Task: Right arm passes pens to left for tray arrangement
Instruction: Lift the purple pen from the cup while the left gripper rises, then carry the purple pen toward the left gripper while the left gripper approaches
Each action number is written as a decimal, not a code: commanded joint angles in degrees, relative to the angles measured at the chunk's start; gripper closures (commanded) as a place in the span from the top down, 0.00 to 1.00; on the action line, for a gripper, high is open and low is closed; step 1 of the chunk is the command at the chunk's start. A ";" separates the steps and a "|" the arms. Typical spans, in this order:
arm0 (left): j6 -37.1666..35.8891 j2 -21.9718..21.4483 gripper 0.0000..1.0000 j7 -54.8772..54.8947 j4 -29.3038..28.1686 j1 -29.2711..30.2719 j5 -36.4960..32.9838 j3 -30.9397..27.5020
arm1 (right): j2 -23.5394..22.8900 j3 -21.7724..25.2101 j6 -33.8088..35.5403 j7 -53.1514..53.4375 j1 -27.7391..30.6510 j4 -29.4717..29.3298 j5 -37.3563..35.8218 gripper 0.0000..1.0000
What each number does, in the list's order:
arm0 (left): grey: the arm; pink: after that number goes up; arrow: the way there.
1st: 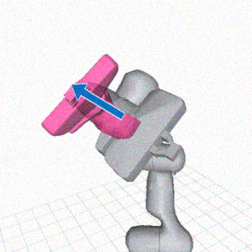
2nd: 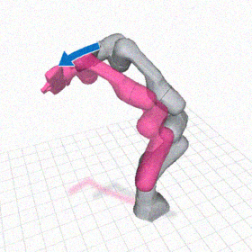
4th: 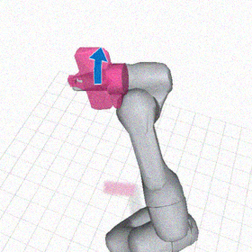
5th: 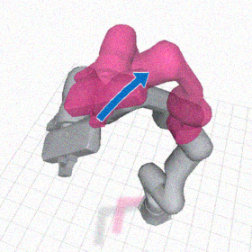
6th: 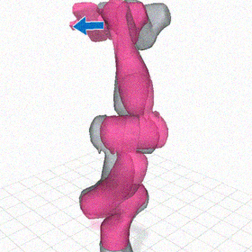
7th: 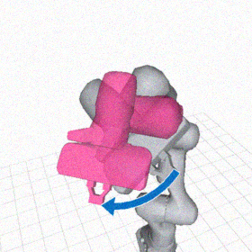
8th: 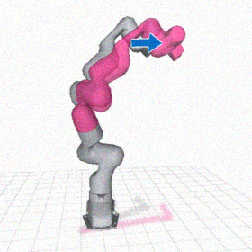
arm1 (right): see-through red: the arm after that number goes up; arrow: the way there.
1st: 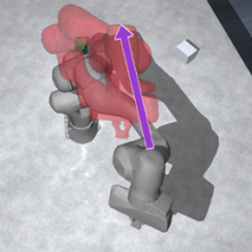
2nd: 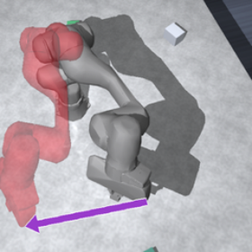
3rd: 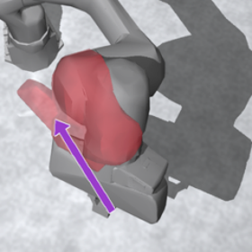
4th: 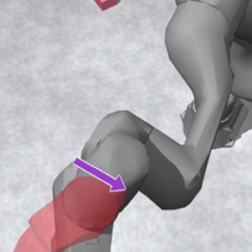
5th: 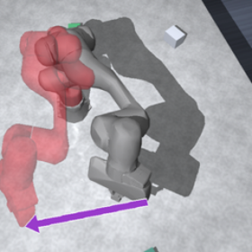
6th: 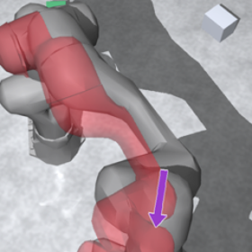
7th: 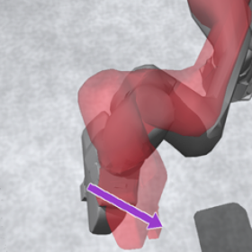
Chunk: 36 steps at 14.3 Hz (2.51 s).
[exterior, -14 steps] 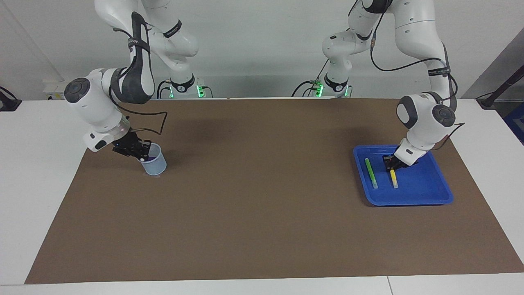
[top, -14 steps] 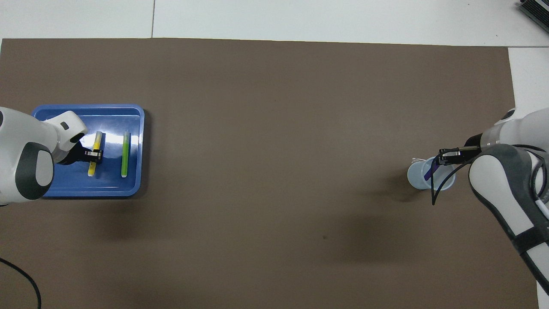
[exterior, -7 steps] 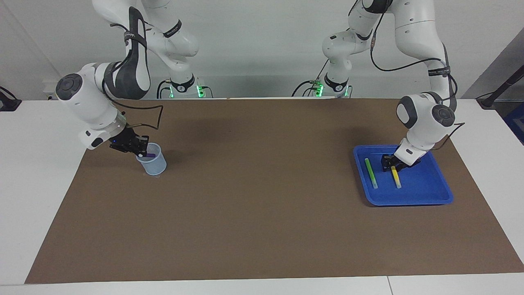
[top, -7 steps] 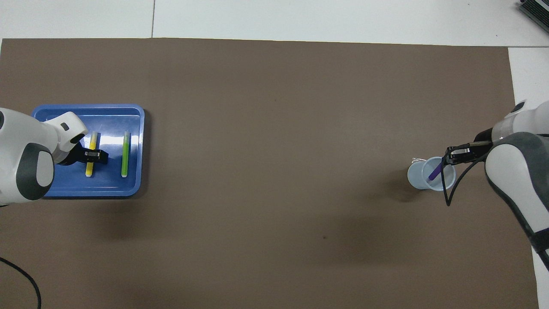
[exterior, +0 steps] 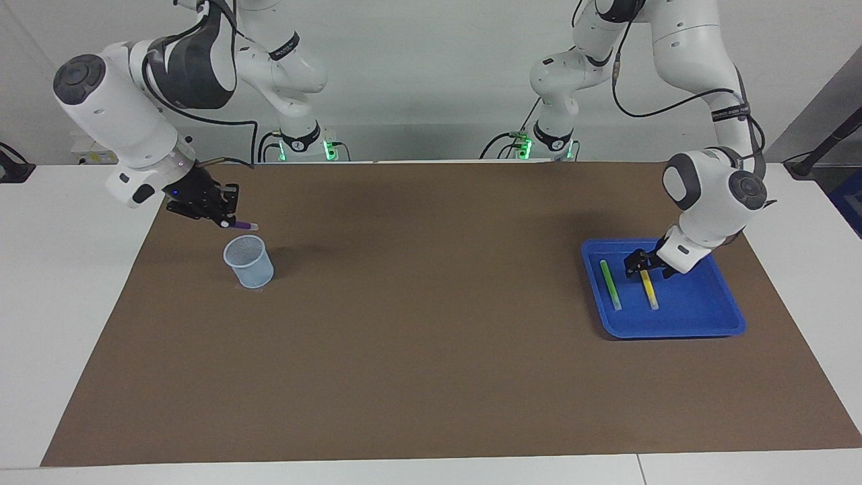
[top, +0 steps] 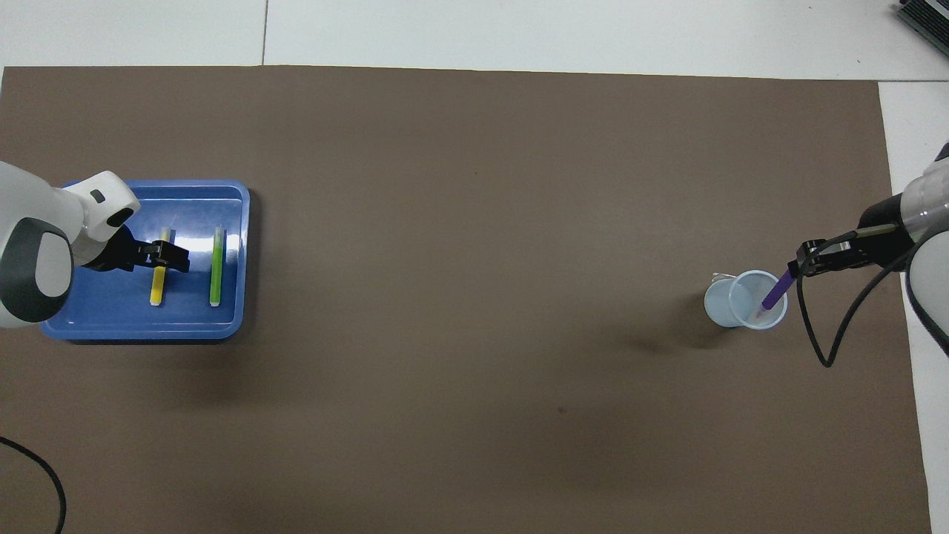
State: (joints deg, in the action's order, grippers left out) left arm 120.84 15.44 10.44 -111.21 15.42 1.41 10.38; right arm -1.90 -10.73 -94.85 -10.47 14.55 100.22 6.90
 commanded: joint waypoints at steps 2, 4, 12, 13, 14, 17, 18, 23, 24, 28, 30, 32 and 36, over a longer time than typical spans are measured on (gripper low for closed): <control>-8.41 0.21 1.00 -5.93 6.08 -0.56 4.03 0.34 | 0.24 -1.57 1.78 6.82 0.40 -1.52 8.55 0.00; -11.57 -0.67 1.00 -10.59 8.18 -1.61 6.14 1.13 | 0.23 -1.75 1.07 15.79 -0.30 -1.26 13.55 0.00; -19.06 -6.99 1.00 -43.79 12.68 -9.34 19.22 1.49 | 1.46 -1.66 -15.33 47.17 -11.63 3.39 24.39 0.00; -18.97 -7.87 1.00 -49.58 12.42 -10.22 20.98 1.49 | 1.99 -1.75 -18.58 50.86 -12.95 4.88 24.83 0.00; -18.71 -8.75 1.00 -56.77 12.33 -11.28 22.74 1.49 | 2.60 -1.75 -21.75 54.90 -15.23 5.85 26.05 0.00; -15.47 -10.59 1.00 -75.60 11.72 -15.23 24.08 1.49 | 3.40 -1.75 -28.54 64.14 -19.28 7.18 26.50 0.00; -13.11 -11.21 1.00 -81.22 10.84 -16.20 24.16 1.49 | 3.49 -1.75 -30.20 66.52 -20.25 7.44 27.20 0.00; -3.87 -13.50 1.00 -103.47 7.50 -22.00 24.25 1.49 | 3.75 -1.66 -44.95 76.90 -27.28 10.60 30.28 0.00; -1.85 -14.02 1.00 -108.30 6.97 -23.23 24.25 1.49 | 3.75 -1.66 -47.42 78.57 -28.59 11.22 30.28 0.00; 2.98 -14.73 1.00 -119.23 6.79 -27.54 24.16 1.40 | 4.01 -1.75 -52.98 81.31 -30.54 12.71 30.28 0.00; 7.28 -14.47 1.00 -122.75 6.70 -29.73 23.99 1.40 | 4.01 -1.75 -52.98 81.31 -30.54 12.81 30.28 0.00; 10.72 -14.12 1.00 -121.81 6.70 -32.11 23.73 1.40 | 4.10 -1.75 -52.98 81.31 -30.54 12.89 30.28 0.00; 15.03 -13.77 1.00 -111.96 5.65 -34.05 23.46 1.66 | 4.01 -1.75 -53.07 81.05 -30.54 12.89 30.28 0.00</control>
State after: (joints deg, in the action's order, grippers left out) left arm 133.54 2.41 -105.11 -103.49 -17.74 24.54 12.72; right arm 0.41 -12.42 -146.85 70.54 -16.02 111.22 35.61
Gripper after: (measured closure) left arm 0.000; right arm 0.828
